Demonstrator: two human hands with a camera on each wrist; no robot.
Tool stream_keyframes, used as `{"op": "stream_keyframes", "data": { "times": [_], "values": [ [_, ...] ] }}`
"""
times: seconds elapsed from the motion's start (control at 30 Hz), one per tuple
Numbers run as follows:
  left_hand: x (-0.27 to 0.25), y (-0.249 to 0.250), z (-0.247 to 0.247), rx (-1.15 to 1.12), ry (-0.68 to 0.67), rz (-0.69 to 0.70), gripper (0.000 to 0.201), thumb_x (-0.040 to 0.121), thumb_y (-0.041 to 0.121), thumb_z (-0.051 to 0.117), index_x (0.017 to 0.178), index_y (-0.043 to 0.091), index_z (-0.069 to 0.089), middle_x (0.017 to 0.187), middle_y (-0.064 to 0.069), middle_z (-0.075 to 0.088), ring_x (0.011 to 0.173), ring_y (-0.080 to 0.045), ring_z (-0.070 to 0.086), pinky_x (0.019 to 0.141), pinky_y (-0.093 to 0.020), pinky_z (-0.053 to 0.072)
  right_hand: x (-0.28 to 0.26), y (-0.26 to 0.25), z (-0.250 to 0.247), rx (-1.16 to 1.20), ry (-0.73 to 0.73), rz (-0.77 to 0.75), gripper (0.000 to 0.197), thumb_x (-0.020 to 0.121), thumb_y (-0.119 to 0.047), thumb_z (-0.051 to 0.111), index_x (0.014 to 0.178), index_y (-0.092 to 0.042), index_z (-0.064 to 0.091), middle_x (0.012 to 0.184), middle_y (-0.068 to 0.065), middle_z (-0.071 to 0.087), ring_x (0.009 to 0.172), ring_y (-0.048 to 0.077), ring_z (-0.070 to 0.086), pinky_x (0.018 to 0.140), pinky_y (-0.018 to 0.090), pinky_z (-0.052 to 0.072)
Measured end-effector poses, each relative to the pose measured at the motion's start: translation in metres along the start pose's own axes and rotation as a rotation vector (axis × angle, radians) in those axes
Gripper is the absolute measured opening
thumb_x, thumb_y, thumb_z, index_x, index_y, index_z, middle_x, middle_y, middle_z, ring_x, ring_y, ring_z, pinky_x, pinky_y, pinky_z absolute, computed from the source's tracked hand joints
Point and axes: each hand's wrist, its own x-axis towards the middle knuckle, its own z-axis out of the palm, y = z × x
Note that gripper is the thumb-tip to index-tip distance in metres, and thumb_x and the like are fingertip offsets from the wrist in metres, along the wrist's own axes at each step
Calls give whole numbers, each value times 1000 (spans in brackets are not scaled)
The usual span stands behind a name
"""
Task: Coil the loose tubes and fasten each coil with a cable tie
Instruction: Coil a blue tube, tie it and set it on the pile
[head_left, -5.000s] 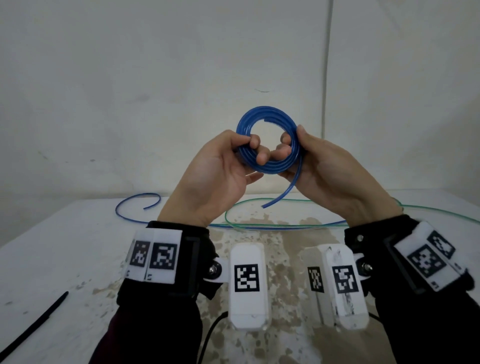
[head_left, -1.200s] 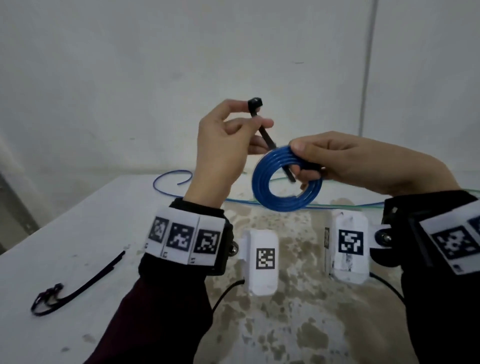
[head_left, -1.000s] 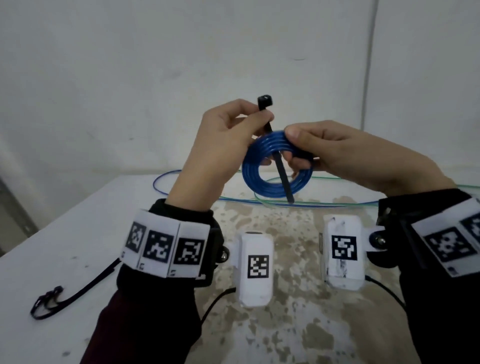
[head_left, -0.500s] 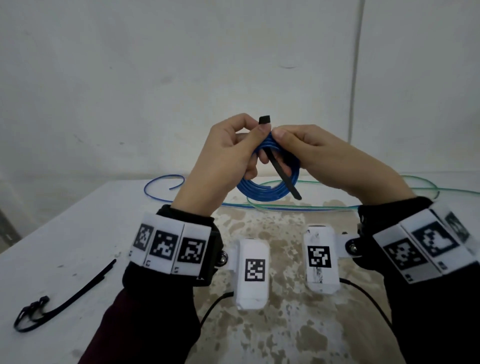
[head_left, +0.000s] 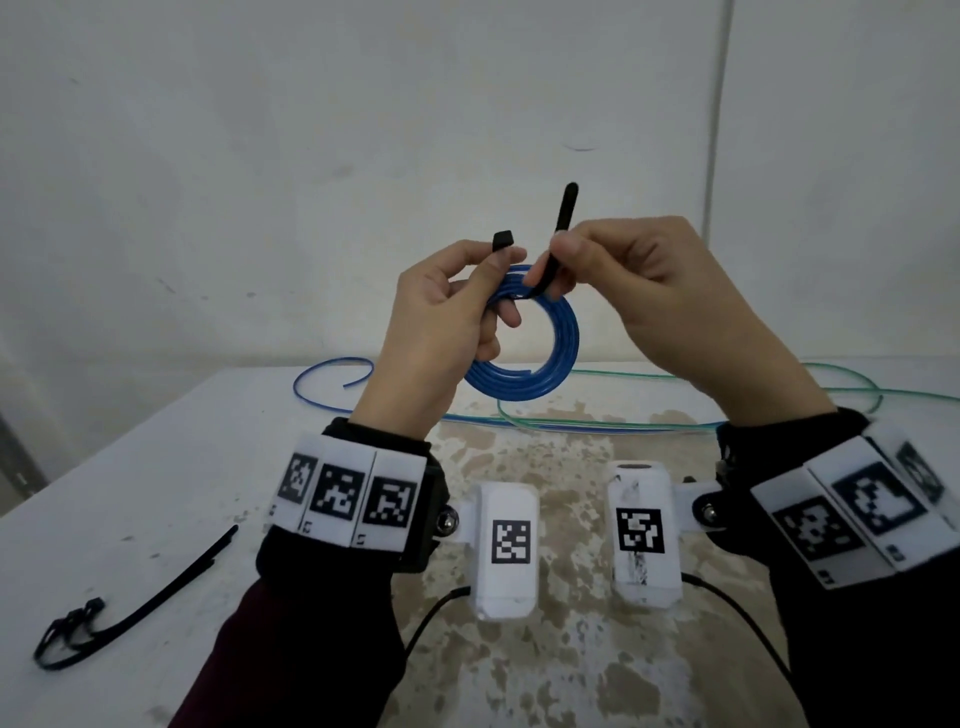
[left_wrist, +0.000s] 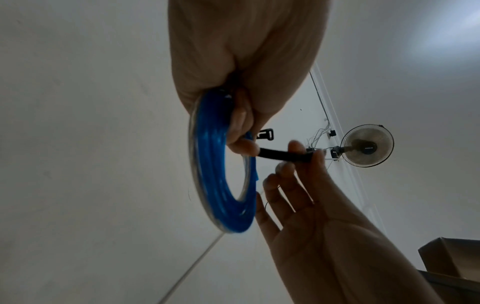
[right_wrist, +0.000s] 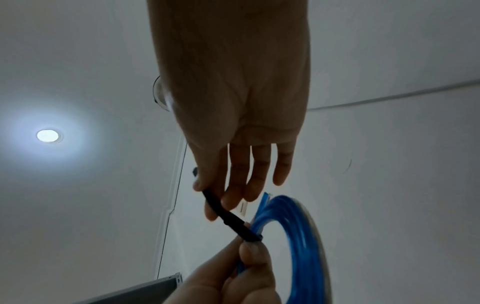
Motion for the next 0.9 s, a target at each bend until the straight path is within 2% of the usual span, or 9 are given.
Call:
{"op": "stream_keyframes", "data": {
  "times": [0.07, 0.17, 0.27, 0.37, 0.53, 0.67, 0.73, 0.8, 0.9],
  "values": [
    [0, 1, 0, 42, 9, 19, 16, 97, 15, 52, 96, 9, 67, 52, -6, 48, 37, -10, 25, 40, -20, 26, 0, 2, 1, 8, 34, 73, 37, 101, -22, 43, 78, -8, 69, 74, 11, 66, 72, 13, 59, 84, 32, 48],
    [1, 2, -1, 142, 41, 50, 17, 97, 16, 53, 93, 13, 69, 51, -5, 43, 38, -10, 28, 40, -19, 26, 1, 2, 6, 91, 44, 190, 43, 101, -27, 43, 73, -3, 65, 69, 5, 62, 70, 15, 53, 85, 41, 48],
    [3, 2, -4, 169, 102, 79, 17, 95, 15, 55, 85, 15, 70, 49, -4, 42, 39, -10, 28, 40, -19, 26, 0, 2, 9, 100, -39, 248, 42, 98, -28, 48, 74, 2, 64, 70, 4, 60, 70, 15, 50, 79, 36, 47],
    [3, 0, -4, 183, 130, 120, 16, 94, 15, 56, 91, 14, 71, 52, -7, 43, 45, -14, 31, 42, -20, 27, -1, 1, 12, 93, -75, 288, 39, 97, -26, 51, 74, 2, 64, 66, -4, 60, 70, 12, 49, 76, 27, 45],
    [3, -3, -1, 269, 106, 231, 16, 94, 16, 56, 97, 20, 72, 54, -11, 47, 48, -17, 36, 47, -21, 30, -1, -1, 11, 95, -38, 302, 39, 97, -29, 50, 69, -5, 62, 55, -12, 53, 59, 5, 44, 74, 26, 41],
    [1, -4, 5, 363, 107, 297, 14, 94, 17, 56, 94, 22, 70, 52, -14, 46, 49, -18, 35, 48, -29, 29, -1, -1, 10, 96, -15, 298, 40, 98, -29, 49, 68, -6, 61, 52, -14, 52, 56, 4, 44, 74, 27, 41],
    [-1, -4, 6, 435, 115, 365, 15, 94, 16, 55, 93, 23, 68, 48, -4, 43, 48, -15, 33, 49, -31, 29, -1, 0, 10, 96, 6, 294, 40, 98, -29, 48, 66, -9, 60, 51, -14, 52, 56, 4, 45, 75, 28, 42],
    [-1, -5, 7, 507, 111, 423, 16, 94, 14, 54, 92, 19, 69, 48, 6, 44, 45, -10, 33, 48, -23, 27, 0, 1, 11, 117, 37, 289, 40, 98, -30, 48, 65, -11, 60, 50, -13, 50, 58, 6, 46, 78, 31, 46],
    [-4, -8, 14, 590, 78, 478, 18, 92, 10, 52, 85, 15, 68, 50, 10, 48, 44, -10, 36, 48, -16, 25, 1, 3, 11, 241, 85, 296, 41, 99, -29, 48, 64, -9, 57, 53, -5, 45, 68, 18, 52, 90, 40, 52]
  ]
}}
